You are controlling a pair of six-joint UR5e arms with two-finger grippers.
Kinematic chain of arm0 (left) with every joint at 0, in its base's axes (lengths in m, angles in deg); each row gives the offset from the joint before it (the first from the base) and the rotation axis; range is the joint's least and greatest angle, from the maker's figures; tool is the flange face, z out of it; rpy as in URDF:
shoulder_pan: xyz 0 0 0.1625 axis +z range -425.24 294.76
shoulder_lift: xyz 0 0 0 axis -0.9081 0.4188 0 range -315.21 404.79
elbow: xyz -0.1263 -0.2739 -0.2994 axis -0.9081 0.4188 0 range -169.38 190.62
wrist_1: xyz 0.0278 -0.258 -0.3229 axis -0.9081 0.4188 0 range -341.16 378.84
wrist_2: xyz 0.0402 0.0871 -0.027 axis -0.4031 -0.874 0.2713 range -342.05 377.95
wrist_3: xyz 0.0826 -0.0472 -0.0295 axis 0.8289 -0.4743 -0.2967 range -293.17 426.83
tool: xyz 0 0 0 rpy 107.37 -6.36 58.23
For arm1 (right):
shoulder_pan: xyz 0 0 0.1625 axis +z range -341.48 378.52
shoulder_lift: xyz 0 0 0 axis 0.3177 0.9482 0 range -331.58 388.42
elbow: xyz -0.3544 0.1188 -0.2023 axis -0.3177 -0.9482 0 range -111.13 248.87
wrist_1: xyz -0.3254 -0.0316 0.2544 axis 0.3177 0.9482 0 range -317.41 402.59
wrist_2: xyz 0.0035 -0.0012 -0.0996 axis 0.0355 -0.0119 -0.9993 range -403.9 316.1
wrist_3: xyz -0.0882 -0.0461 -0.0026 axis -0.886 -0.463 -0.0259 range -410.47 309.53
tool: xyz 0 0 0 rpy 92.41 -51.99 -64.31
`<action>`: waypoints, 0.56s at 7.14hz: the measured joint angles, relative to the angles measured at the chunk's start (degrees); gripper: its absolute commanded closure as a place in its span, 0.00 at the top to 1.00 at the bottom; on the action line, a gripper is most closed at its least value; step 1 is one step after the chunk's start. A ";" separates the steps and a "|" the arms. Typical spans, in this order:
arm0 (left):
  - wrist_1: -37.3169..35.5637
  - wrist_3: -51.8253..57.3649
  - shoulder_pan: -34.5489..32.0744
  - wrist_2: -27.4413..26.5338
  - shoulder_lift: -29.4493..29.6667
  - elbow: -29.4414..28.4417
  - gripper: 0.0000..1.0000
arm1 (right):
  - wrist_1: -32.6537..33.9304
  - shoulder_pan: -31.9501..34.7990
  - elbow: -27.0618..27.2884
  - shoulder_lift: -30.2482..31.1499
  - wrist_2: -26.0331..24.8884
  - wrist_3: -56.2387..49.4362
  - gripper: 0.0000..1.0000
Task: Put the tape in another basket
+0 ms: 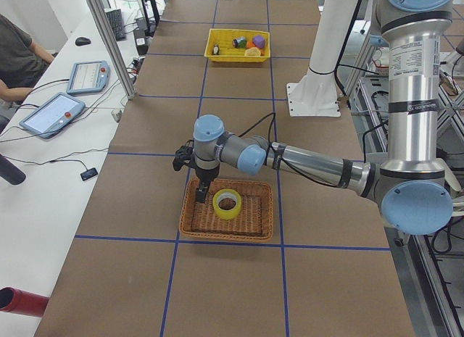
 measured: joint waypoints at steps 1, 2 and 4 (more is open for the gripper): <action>-3.91 3.02 -2.81 2.79 3.26 -2.73 0.98 | -1.95 1.03 0.61 2.92 -1.25 -1.44 1.00; -7.04 6.64 -5.31 4.54 5.87 -5.35 0.98 | -5.99 1.55 0.29 6.00 -2.58 -2.12 1.00; -10.94 9.72 -8.07 6.84 9.29 -8.19 0.98 | -16.31 1.96 -2.46 11.63 -4.11 -2.54 1.00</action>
